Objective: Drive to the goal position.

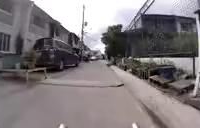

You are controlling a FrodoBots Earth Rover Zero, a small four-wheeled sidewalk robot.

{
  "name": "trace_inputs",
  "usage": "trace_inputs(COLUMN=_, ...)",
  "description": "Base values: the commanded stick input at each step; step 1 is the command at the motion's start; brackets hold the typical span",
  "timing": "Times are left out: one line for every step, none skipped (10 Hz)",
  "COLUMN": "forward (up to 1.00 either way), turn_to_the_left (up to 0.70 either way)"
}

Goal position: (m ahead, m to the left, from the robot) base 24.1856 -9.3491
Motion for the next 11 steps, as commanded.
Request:
trace_inputs(forward=1.00, turn_to_the_left=0.02)
trace_inputs(forward=1.00, turn_to_the_left=0.02)
trace_inputs(forward=1.00, turn_to_the_left=0.02)
trace_inputs(forward=1.00, turn_to_the_left=0.02)
trace_inputs(forward=1.00, turn_to_the_left=0.02)
trace_inputs(forward=1.00, turn_to_the_left=0.02)
trace_inputs(forward=1.00, turn_to_the_left=0.02)
trace_inputs(forward=1.00, turn_to_the_left=0.02)
trace_inputs(forward=1.00, turn_to_the_left=0.02)
trace_inputs(forward=1.00, turn_to_the_left=0.02)
trace_inputs(forward=1.00, turn_to_the_left=0.02)
